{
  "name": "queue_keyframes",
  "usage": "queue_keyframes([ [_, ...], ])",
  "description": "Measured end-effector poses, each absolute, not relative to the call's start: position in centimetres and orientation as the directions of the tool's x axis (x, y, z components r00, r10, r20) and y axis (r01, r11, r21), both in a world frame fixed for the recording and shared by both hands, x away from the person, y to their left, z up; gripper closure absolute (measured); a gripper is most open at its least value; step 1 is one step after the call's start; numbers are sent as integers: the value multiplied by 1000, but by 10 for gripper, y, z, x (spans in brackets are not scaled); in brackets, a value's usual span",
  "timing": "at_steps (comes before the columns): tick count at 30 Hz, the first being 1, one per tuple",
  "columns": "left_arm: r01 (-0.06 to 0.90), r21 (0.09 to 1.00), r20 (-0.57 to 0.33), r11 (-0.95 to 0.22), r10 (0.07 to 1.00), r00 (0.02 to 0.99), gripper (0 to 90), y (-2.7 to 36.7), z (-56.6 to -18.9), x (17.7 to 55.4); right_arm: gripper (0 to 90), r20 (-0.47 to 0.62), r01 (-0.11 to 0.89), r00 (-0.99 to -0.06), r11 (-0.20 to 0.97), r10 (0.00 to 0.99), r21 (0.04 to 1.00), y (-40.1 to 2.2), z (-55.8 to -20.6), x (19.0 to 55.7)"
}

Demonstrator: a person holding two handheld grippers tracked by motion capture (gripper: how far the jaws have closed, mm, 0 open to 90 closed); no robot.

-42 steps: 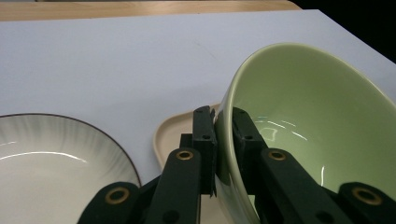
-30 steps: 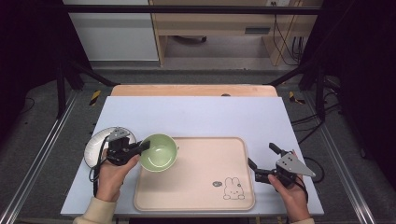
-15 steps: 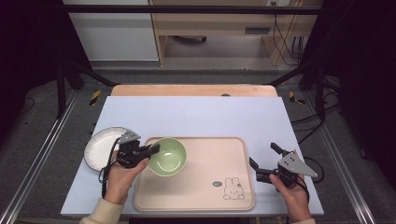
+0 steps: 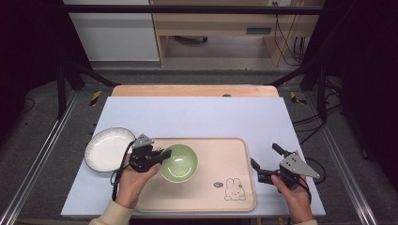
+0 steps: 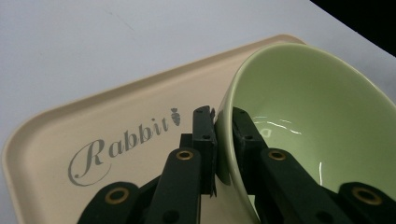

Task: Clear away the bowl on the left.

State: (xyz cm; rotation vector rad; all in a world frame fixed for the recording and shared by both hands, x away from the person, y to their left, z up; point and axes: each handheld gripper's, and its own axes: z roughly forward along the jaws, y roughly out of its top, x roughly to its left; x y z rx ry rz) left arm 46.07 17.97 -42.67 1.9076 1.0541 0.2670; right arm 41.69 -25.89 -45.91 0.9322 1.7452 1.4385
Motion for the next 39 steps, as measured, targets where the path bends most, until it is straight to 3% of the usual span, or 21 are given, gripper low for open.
queue_keyframes([
  [39,599,766,-262,-234,737,623,816,156,-441,477,38,-61,112,-518,138,853,984,-258,-460,417],
])
